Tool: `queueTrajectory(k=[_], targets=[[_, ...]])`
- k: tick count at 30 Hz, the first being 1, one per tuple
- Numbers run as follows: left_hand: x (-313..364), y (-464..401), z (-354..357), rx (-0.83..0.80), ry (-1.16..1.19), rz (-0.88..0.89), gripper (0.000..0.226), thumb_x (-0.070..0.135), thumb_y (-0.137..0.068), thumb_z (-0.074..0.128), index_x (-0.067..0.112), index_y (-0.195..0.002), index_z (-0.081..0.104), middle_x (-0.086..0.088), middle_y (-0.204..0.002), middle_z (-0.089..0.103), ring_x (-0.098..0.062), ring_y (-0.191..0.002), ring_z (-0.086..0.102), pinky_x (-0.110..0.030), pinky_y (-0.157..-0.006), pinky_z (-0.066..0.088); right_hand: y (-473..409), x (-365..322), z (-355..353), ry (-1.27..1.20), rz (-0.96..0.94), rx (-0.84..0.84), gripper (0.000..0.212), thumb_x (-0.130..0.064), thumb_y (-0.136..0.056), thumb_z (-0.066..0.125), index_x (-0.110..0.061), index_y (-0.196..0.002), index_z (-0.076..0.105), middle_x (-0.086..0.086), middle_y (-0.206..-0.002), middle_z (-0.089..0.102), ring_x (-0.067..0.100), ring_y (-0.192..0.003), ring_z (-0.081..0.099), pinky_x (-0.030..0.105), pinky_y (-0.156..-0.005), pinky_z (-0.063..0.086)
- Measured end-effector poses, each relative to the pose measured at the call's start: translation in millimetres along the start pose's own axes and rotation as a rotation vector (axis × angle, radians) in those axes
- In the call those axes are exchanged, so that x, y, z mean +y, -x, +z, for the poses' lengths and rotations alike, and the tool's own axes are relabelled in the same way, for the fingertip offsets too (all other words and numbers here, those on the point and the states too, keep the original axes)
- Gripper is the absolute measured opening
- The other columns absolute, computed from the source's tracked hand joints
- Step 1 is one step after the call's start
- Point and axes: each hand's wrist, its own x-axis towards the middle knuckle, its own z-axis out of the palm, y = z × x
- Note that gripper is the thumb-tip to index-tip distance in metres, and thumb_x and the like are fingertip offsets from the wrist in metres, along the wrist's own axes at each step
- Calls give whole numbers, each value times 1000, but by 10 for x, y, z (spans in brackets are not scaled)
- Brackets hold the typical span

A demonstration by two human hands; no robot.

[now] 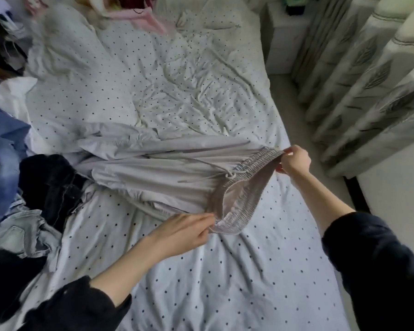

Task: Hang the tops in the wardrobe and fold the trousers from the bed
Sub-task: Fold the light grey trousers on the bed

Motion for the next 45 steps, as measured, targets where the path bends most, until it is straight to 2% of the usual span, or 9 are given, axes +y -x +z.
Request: queueTrajectory(k=[11,18,24,27,31,37,39,42,45], targets=[[1767,-1643,299,-170,267,313,14,24,-98,40,17,-109,44,-8,-96,60,-31,-85,52,-31,-64,31,-1052,797,-1558,-200,146,123,17,-2,-86,53,-12,-88,67,10,-79,64,5,-38,57,21,-39,52],[2358,-2466,624,-255,431,347,9,27,-98,38,29,-107,40,9,-84,48,-18,-75,45,-30,-65,35,-1601,1182,-2140,-276,215,202,20,-3,-85,54,-17,-76,66,16,-89,67,26,-69,65,40,-66,59],[2319,-2595,1095,-431,381,359,6,19,-97,40,18,-103,44,-3,-98,57,-27,-88,52,-46,-78,46,-1648,1690,-1986,-320,336,120,13,-3,-87,57,-12,-87,66,8,-76,63,16,-60,61,27,-51,57],[2293,-2659,1232,-498,398,300,27,16,-97,40,19,-123,48,-5,-117,59,-25,-106,54,-37,-90,43,-1627,1910,-1917,-356,436,18,10,-6,-90,57,-12,-89,65,9,-83,64,18,-67,61,31,-65,56],[2146,-2684,1398,-613,280,196,48,19,-98,39,30,-144,29,-4,-143,44,-23,-126,44,-36,-102,37,-1407,2209,-1747,-306,465,-35,15,-14,-91,56,-11,-104,64,9,-91,61,19,-76,58,27,-64,49],[1500,-2308,1610,-627,18,80,48,22,-97,41,25,-143,33,0,-150,32,-17,-137,29,-28,-109,25,-676,2781,-1290,6,502,-257,26,-19,-91,55,1,-104,66,8,-87,54,20,-80,48,25,-55,34],[1285,-2051,1664,-642,-84,91,53,25,-95,44,26,-146,27,3,-155,20,-13,-142,17,-25,-113,14,-346,2939,-1125,147,534,-374,21,-25,-91,52,-7,-87,63,9,-88,54,26,-86,54,27,-64,36],[1132,-1717,1743,-640,-191,87,70,36,-91,51,29,-149,13,4,-158,-2,-15,-145,-2,-31,-116,-2,72,3143,-967,147,646,-403,28,-33,-88,56,-11,-105,58,12,-106,59,30,-99,57,30,-75,44],[1254,-1593,1743,-401,-211,87,56,33,-74,75,20,-125,54,-10,-142,43,-22,-131,41,-34,-106,35,291,3261,-932,-28,748,-249,26,-30,-85,65,-7,-92,56,17,-105,61,35,-101,59,42,-83,53]])
